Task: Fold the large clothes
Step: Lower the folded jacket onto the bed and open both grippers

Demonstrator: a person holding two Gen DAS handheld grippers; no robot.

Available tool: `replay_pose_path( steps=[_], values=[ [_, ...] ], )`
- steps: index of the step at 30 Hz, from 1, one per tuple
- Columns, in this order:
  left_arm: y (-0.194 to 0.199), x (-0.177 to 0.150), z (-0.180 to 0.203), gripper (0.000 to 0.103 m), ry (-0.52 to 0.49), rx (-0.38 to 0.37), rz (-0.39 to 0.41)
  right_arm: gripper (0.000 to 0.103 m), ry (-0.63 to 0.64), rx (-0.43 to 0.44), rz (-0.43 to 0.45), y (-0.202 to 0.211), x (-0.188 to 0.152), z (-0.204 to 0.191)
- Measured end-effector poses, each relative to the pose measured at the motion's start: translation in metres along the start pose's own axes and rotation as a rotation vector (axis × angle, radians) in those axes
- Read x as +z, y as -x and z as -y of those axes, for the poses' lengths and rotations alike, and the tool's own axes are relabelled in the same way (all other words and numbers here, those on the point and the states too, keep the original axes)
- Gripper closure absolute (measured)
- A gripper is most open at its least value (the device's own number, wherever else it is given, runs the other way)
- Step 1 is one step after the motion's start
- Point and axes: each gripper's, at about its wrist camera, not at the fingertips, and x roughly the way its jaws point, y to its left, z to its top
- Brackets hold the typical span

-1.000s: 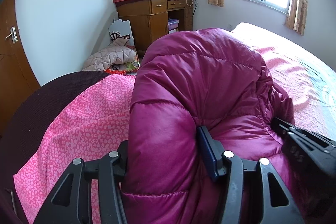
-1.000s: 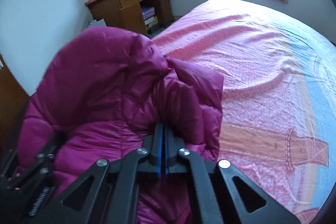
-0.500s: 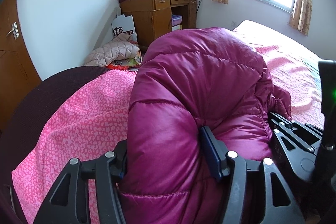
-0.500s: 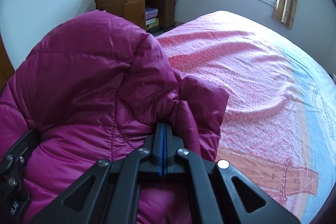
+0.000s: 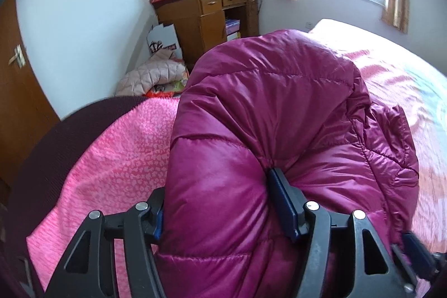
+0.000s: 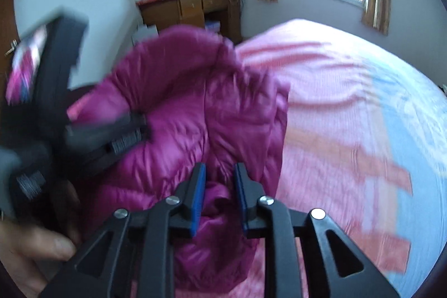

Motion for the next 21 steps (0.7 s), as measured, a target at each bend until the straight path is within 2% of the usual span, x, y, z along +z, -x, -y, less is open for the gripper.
replay_pose_path(
  steps=[3, 9, 10, 12, 13, 14, 21],
  values=[
    [0.025, -0.005, 0.003, 0.038, -0.074, 0.025, 0.023, 0.08, -0.031, 0.016, -0.013, -0.005, -0.006, 0.002],
    [0.07, -0.023, 0.002, 0.038, -0.132, 0.061, 0.048, 0.078, -0.035, 0.008, 0.006, 0.0, -0.007, -0.002],
    [0.075, -0.027, 0.0, 0.038, -0.133, 0.056, 0.052, 0.074, -0.066, 0.019, 0.016, 0.008, -0.01, 0.0],
    [0.085, -0.034, -0.001, 0.038, -0.125, 0.057, 0.065, 0.054, -0.133, 0.018, 0.034, 0.021, -0.015, 0.01],
    [0.089, -0.038, -0.001, 0.038, -0.12, 0.061, 0.068, 0.04, -0.163, 0.026, 0.053, 0.031, -0.021, 0.014],
    [0.093, -0.042, -0.001, 0.038, -0.118, 0.059, 0.069, 0.036, -0.178, 0.039, 0.066, 0.038, -0.025, 0.017],
    [0.111, -0.068, 0.005, 0.038, -0.114, 0.037, 0.056, 0.036, -0.21, 0.059, 0.072, 0.071, -0.055, 0.031]
  ],
)
